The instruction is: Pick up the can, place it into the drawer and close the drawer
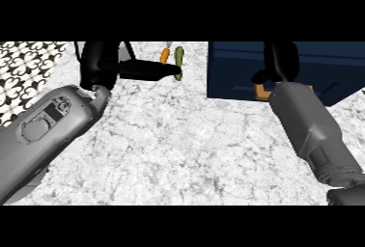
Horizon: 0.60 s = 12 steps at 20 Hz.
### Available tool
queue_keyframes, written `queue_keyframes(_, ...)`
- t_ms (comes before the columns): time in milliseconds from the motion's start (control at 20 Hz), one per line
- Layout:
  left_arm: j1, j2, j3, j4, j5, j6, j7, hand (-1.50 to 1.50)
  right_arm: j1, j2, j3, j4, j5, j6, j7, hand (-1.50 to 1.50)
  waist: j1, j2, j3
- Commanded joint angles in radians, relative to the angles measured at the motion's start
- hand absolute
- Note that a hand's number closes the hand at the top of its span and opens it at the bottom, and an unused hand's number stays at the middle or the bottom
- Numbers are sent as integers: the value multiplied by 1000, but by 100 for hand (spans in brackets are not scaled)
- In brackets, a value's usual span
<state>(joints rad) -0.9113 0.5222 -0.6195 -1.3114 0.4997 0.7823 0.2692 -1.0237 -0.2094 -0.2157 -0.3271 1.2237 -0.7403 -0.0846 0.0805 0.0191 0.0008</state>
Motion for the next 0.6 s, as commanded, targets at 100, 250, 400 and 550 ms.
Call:
queue_keyframes(100,47,19,12,-39,-17,-16,-23,-150,-95,-21,-45,67,-30,-7,-15,-150,26,18,2)
queue_keyframes(250,84,-4,-6,-53,-38,2,-34,-150,-126,19,-47,85,-41,24,-40,-150,18,13,2)
queue_keyframes(400,82,5,22,-45,-25,-22,-52,-150,-132,37,-111,53,-124,18,-124,-150,21,22,4)
queue_keyframes(550,119,26,13,-77,-31,-21,-43,-150,-141,58,-183,35,-215,56,-186,-150,22,9,4)
